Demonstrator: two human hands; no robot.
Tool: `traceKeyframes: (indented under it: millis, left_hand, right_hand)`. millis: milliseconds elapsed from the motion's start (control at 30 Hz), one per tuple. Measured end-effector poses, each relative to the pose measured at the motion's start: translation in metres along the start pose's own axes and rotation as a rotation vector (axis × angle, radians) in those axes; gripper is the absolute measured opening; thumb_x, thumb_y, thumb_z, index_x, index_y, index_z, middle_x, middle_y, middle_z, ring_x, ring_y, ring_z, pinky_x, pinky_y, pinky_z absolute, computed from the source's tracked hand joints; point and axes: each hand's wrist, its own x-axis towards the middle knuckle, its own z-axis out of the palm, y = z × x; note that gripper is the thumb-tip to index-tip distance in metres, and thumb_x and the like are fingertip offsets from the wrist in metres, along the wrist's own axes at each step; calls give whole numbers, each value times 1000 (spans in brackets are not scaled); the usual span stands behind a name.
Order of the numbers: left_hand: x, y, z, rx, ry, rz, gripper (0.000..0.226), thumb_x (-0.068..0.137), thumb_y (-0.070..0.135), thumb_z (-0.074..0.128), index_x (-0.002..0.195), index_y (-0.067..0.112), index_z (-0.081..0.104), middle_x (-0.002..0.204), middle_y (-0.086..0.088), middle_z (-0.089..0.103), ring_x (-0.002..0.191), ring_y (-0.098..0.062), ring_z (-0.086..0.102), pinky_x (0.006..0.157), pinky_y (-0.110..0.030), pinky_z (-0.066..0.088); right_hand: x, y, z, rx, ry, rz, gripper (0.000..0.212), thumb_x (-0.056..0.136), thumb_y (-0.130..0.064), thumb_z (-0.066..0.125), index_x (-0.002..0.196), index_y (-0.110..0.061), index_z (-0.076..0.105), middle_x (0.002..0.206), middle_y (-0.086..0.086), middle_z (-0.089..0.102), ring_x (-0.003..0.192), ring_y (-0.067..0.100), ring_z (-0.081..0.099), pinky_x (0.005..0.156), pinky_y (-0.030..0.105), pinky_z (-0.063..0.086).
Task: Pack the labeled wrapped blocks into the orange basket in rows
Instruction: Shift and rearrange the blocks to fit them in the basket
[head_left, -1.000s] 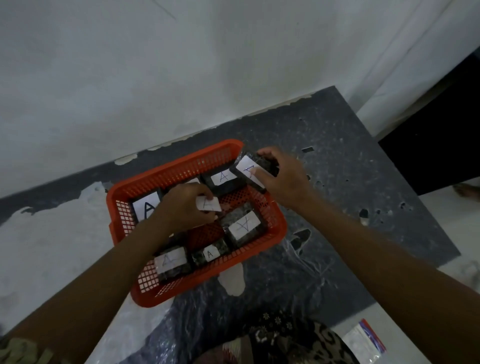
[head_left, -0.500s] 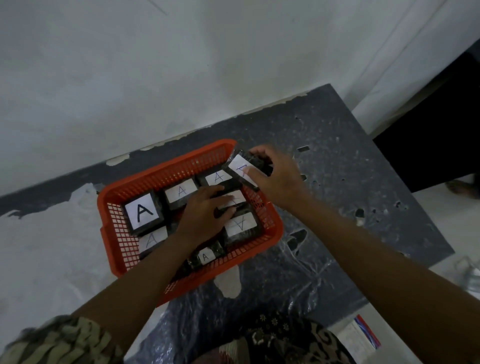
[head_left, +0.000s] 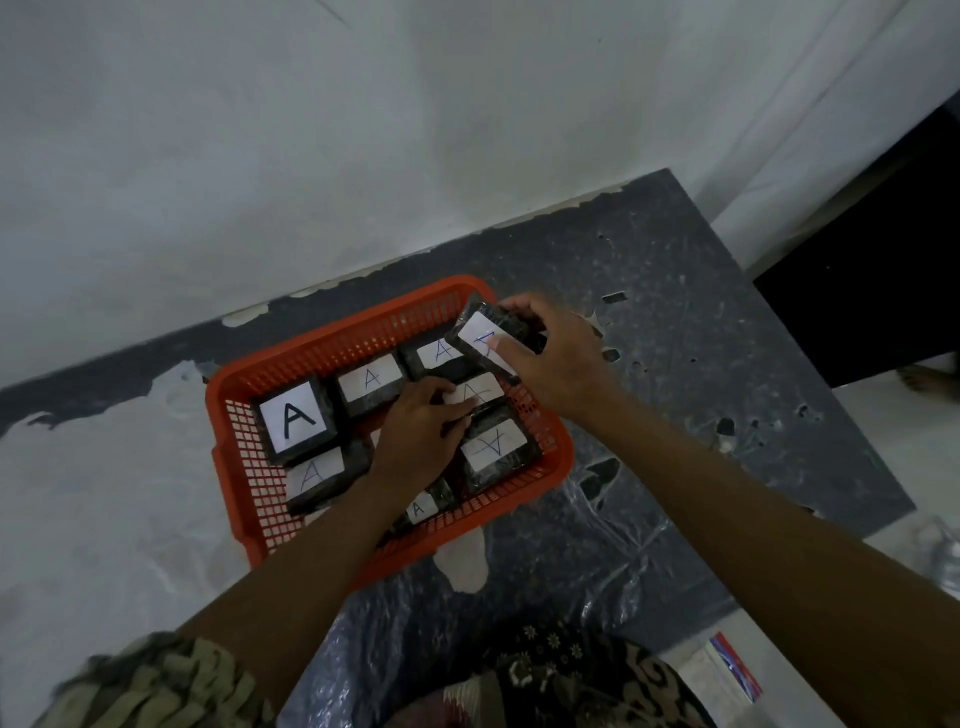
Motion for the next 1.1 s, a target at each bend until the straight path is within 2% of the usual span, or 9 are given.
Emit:
traceKeyframes:
  millis: [200, 267, 400, 600, 700, 833, 967, 1033, 1100]
  left_hand:
    - [0, -3, -14, -5, -24, 53, 32, 89, 30, 67, 119, 22, 69, 126, -4, 58, 107, -21, 56, 92, -31, 44]
    - [-7, -15, -29, -21, -10, 95, 35, 90, 29, 64, 124, 20, 65, 126, -5, 59, 109, -20, 57, 94, -35, 46]
    - [-20, -52, -71, 160, 147, 106, 40, 89, 27, 64, 128, 17, 59, 126, -9, 58, 117, -25, 51, 94, -47, 44]
    - [-25, -94, -112, 392, 223, -58, 55, 95, 32, 58, 142, 8, 44, 143, -16, 47, 134, -34, 40, 111, -53, 27]
    - [-16, -101, -120, 354, 173, -203, 50, 98, 34, 50, 139, 5, 46, 135, -20, 54, 123, -36, 51, 107, -52, 33]
    - [-3, -103, -130, 263, 153, -244, 41, 100, 34, 47, 128, 8, 58, 120, -18, 65, 105, -35, 61, 92, -45, 47]
    - [1, -113, -137, 164, 124, -217, 37, 99, 35, 48, 120, 9, 63, 109, -14, 68, 95, -30, 63, 85, -41, 50]
    - [0, -116, -134, 146, 123, -213, 36, 99, 36, 48, 117, 9, 63, 106, -13, 66, 93, -28, 62, 85, -41, 50]
    - [-1, -118, -130, 146, 128, -226, 36, 99, 38, 47, 117, 10, 61, 106, -12, 65, 95, -27, 60, 87, -40, 48]
  right_hand:
    - [0, -4, 0, -35, -43, -7, 29, 85, -36, 64, 113, -34, 56, 95, -14, 68, 85, 4, 66, 76, 35, 59]
    - [0, -8, 3, -57, -81, -17, 29, 86, -34, 64, 113, -32, 55, 97, -9, 68, 85, 9, 66, 74, 37, 59]
    - [0, -18, 22, -142, -188, -94, 26, 86, -33, 64, 111, -32, 54, 94, -9, 63, 76, 1, 58, 61, 20, 46]
    - [0, -20, 71, -208, -658, -73, 30, 89, -23, 66, 117, -23, 54, 108, 3, 63, 91, 19, 61, 75, 35, 53]
    - [2, -22, 94, -256, -754, -29, 34, 92, -27, 65, 123, -23, 52, 118, 7, 59, 94, 20, 58, 77, 37, 53]
    - [11, -22, 117, -321, -834, 59, 37, 96, -27, 59, 131, -23, 48, 124, 11, 57, 91, 21, 59, 77, 35, 54]
    - [14, -18, 125, -386, -821, 21, 49, 97, -27, 57, 143, -19, 44, 151, 8, 40, 131, 26, 44, 110, 39, 39]
    - [6, -18, 123, -427, -723, -143, 48, 95, -25, 59, 141, -18, 49, 150, 6, 43, 134, 25, 41, 111, 41, 36]
    - [-7, -18, 120, -484, -532, -351, 44, 90, -24, 66, 133, -17, 58, 136, 6, 55, 123, 27, 50, 99, 45, 46]
